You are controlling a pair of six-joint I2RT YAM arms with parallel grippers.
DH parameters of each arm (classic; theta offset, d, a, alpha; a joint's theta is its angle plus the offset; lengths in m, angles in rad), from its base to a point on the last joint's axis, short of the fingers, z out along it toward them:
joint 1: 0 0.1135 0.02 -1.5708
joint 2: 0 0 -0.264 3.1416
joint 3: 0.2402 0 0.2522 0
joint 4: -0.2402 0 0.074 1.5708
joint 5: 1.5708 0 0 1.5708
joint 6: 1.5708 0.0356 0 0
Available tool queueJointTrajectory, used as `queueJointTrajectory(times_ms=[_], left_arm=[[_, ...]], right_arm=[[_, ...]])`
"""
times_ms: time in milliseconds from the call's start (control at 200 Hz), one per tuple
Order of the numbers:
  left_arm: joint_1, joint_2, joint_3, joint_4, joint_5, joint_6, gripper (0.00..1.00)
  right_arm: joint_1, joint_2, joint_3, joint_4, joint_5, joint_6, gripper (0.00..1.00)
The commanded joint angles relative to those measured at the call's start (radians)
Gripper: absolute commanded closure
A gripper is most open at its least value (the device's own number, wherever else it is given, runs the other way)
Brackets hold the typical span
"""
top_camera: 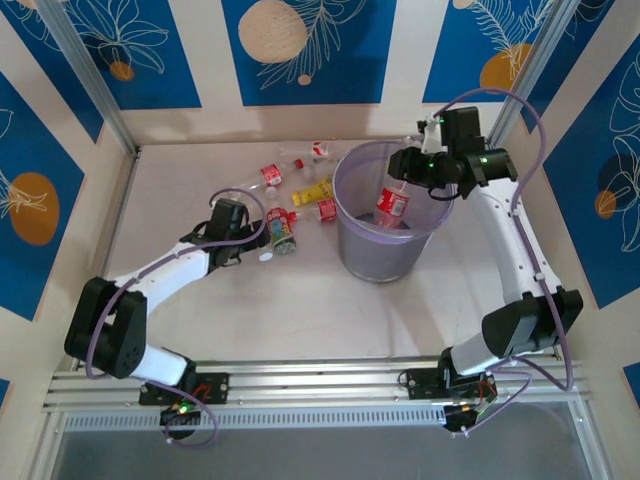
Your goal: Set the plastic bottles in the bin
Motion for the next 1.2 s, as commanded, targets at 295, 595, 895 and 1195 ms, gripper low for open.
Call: queueJointTrajectory(times_ms=[295, 595, 895, 1195], left_arm=[[0.029, 0.084, 0.114, -0.035, -0.062, 0.058, 0.12], [0.034, 0.193, 0.170, -0.011, -0.034, 0.056, 0.12], [0.035, 0.252, 0.214, -0.025, -0.060, 0.076, 0.12], [0.042, 0.311, 0.231, -0.029, -0.064, 0.078, 0.11]], right_arm=[[0.072, 0.103, -0.136, 0.100, 0.054, 0.019, 0.60], [0.080, 0.134, -0.183, 0.132, 0.071, 0.037, 0.42], [0.081, 0.117, -0.129, 0.083, 0.090, 0.018, 0.23], [0.087, 0.032, -0.041, 0.003, 0.102, -0.010, 0.22]])
